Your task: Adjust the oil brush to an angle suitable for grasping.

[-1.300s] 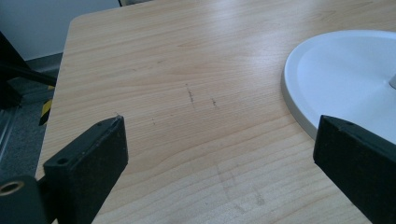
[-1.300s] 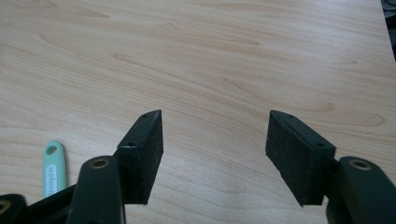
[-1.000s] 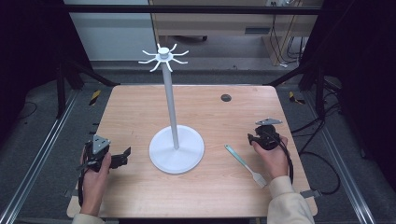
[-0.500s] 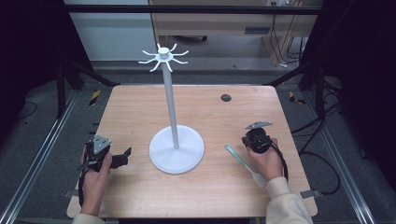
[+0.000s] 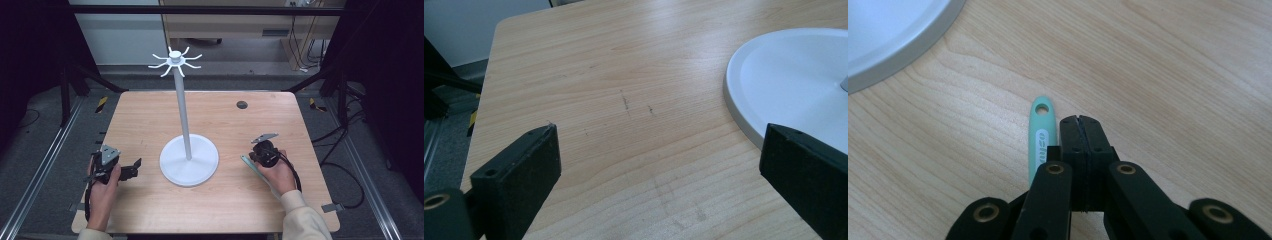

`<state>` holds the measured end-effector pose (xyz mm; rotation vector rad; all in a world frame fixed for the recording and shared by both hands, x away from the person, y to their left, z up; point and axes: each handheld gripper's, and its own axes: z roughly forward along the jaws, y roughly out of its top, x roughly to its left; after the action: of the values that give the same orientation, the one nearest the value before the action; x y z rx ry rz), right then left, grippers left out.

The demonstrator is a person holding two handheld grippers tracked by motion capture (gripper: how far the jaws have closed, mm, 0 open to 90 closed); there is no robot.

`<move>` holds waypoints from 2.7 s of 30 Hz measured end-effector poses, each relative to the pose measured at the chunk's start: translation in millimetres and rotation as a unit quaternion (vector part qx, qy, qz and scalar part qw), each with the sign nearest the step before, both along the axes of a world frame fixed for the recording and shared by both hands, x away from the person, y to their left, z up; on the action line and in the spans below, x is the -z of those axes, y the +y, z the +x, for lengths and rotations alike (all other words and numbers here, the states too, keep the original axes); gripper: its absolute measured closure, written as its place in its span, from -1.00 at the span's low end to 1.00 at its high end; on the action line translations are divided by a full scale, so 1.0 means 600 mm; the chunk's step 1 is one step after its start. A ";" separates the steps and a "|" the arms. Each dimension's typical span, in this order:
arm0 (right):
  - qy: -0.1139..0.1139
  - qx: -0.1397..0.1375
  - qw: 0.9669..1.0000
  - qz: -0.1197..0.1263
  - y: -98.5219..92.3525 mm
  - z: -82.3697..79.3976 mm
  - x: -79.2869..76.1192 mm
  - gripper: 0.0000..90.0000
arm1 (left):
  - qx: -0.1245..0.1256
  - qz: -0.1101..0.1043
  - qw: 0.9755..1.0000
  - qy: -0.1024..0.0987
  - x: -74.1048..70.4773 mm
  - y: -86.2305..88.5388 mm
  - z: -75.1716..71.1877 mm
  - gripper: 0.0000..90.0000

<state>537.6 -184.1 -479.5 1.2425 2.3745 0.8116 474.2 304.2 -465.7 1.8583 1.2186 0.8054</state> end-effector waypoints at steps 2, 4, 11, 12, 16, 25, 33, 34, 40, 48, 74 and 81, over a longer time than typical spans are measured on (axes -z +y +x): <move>0.004 0.000 1.000 -0.003 0.001 0.001 0.002 1.00 | 0.000 0.000 1.000 0.000 0.000 0.000 0.000 -0.94; 0.006 -0.003 1.000 0.000 0.000 0.002 0.004 1.00 | 0.000 0.000 1.000 0.001 0.000 0.001 0.001 -0.94; 0.011 -0.007 1.000 -0.001 0.003 0.002 0.007 1.00 | 0.000 0.001 1.000 0.001 0.001 0.000 0.001 -0.94; 0.013 -0.006 1.000 -0.003 0.002 0.002 0.007 1.00 | 0.000 0.001 1.000 0.001 0.001 0.000 0.001 -0.94; 0.020 -0.008 1.000 0.001 0.003 0.003 0.009 1.00 | 0.001 0.001 1.000 0.001 0.001 0.000 0.001 -0.94; 0.036 -0.051 0.998 0.008 0.017 -0.010 0.007 1.00 | 0.004 0.002 1.000 0.004 0.001 -0.001 0.000 -0.94; 0.046 -0.104 0.993 0.003 0.038 -0.033 0.004 1.00 | 0.004 0.003 1.000 0.004 0.001 -0.001 0.000 -0.94; 0.046 -0.104 0.993 0.003 0.038 -0.033 0.004 1.00 | 0.004 0.003 1.000 0.004 0.001 -0.001 0.000 -0.94; 0.030 -0.112 0.993 -0.007 0.035 -0.039 -0.016 1.00 | 0.004 0.003 1.000 0.004 0.001 -0.002 -0.003 -0.94; 0.042 -0.139 0.987 -0.065 0.018 -0.069 -0.043 1.00 | 0.004 0.005 1.000 0.004 0.002 -0.003 -0.002 -0.94; 0.122 -0.177 0.966 -0.146 -0.003 -0.081 -0.043 0.70 | 0.004 0.004 1.000 0.004 0.002 -0.003 -0.002 -0.94; 0.140 -0.181 0.961 -0.153 -0.001 -0.076 -0.036 0.68 | 0.004 0.006 1.000 0.006 0.002 -0.002 -0.002 -0.94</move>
<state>491.9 -184.5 -458.1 0.8553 2.8724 0.3507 472.8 303.0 -467.0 1.8791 1.2144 0.8007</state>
